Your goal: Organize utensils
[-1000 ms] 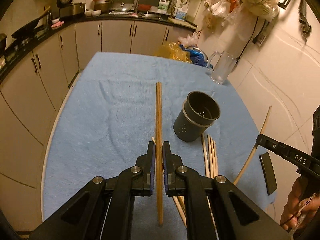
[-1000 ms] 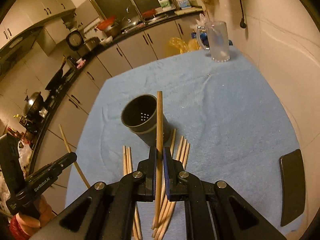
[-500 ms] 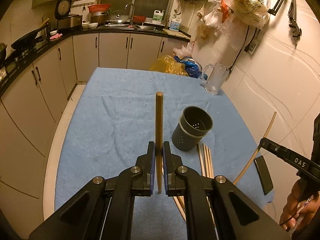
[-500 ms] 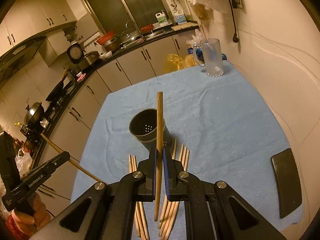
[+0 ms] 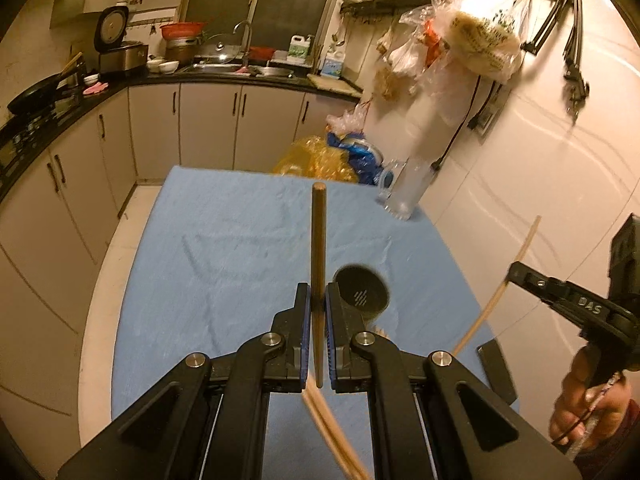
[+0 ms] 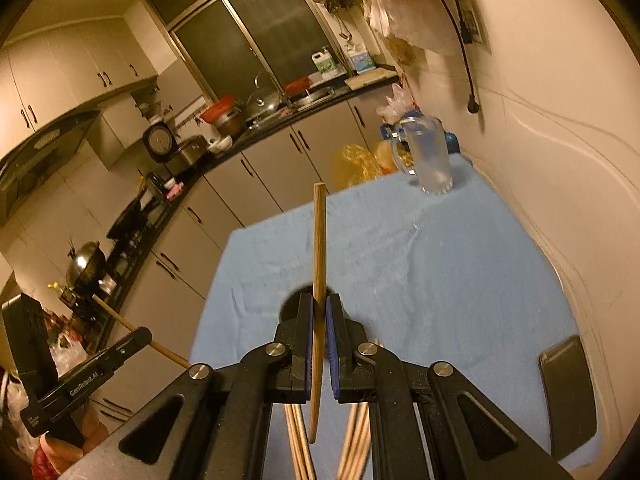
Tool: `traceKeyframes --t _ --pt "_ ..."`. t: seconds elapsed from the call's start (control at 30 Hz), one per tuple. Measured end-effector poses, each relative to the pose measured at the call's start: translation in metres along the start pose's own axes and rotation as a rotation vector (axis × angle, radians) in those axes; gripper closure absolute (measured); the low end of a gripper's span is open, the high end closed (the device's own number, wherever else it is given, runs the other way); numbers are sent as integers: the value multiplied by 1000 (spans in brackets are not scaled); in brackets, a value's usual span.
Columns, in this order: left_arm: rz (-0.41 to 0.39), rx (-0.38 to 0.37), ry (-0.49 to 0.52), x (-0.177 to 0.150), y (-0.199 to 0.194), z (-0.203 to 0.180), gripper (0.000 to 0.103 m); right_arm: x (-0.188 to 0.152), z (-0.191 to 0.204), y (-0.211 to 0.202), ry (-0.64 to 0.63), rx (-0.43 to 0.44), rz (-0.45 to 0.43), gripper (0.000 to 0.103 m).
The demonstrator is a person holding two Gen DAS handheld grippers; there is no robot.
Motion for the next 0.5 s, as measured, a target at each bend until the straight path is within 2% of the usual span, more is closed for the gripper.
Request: traceKeyframes --t 0.23,0.5 --pt "-32 -41 -22 50 8 -24 97 50 -3 14 6 31 -34 97" --pt "-28 -52 -27 73 45 -47 97 91 -7 52 -5 10 -45 97"
Point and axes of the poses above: each gripper's, at about its wrist camera, not at the fingertips, and y roughly the way its jaws point, z to its left, x to its top, the point moved 1 cm from there along y, roughly the way its jaws point, and after that the axes turned 11 degrees about -y, right-handed, at the moved point
